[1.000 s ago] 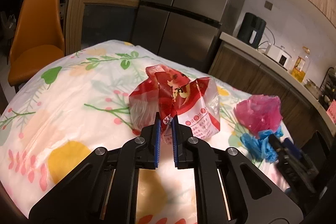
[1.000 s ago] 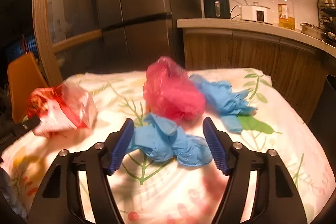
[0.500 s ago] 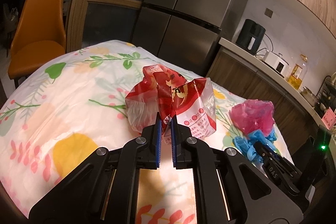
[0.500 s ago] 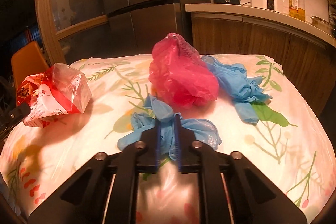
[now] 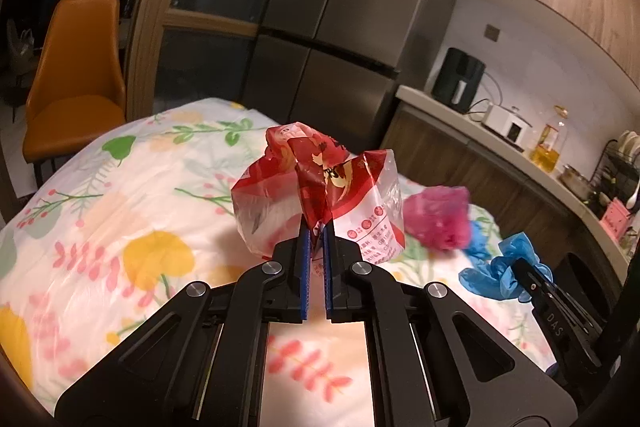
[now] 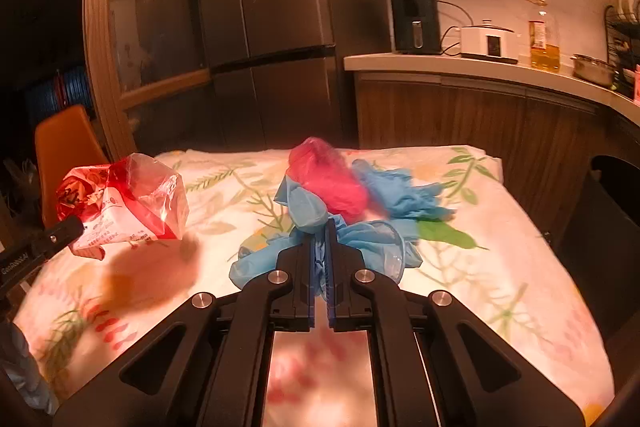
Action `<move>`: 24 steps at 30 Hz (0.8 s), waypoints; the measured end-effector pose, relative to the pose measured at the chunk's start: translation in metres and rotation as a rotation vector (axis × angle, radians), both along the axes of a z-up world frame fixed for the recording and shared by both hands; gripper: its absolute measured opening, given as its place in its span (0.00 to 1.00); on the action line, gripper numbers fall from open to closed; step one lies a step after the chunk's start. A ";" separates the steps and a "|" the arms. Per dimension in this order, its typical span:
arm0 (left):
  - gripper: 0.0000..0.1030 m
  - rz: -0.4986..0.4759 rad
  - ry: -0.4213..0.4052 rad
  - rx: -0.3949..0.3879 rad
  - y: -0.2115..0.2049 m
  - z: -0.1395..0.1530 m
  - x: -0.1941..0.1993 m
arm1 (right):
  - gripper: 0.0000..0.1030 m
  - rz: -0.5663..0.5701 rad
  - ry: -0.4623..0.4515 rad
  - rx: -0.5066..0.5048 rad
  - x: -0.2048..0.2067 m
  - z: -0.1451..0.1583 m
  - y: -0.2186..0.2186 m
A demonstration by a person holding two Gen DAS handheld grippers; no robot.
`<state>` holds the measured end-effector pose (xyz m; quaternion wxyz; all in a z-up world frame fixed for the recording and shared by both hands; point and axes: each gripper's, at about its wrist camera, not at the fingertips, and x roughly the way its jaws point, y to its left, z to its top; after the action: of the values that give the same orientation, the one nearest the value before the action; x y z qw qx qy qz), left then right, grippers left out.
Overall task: Collect trash
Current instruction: 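Grasp the red-white snack bag with the left tool while the right tool grasps the blue glove, then carry the snack bag and blue glove over the black bin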
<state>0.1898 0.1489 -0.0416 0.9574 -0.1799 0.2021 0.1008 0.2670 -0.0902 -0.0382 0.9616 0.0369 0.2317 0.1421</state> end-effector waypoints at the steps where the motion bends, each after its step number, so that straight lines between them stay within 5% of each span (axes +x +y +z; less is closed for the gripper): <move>1: 0.04 -0.007 -0.008 0.001 -0.005 0.003 -0.003 | 0.05 -0.008 -0.007 0.000 -0.005 0.003 -0.004; 24: 0.03 -0.257 -0.066 0.060 -0.137 0.036 -0.012 | 0.05 -0.255 -0.104 0.042 -0.057 0.043 -0.131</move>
<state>0.1778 0.0121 -0.0059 0.9734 -0.1271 0.1890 -0.0227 0.2097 -0.2210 0.0045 0.9816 0.0788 0.1719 0.0252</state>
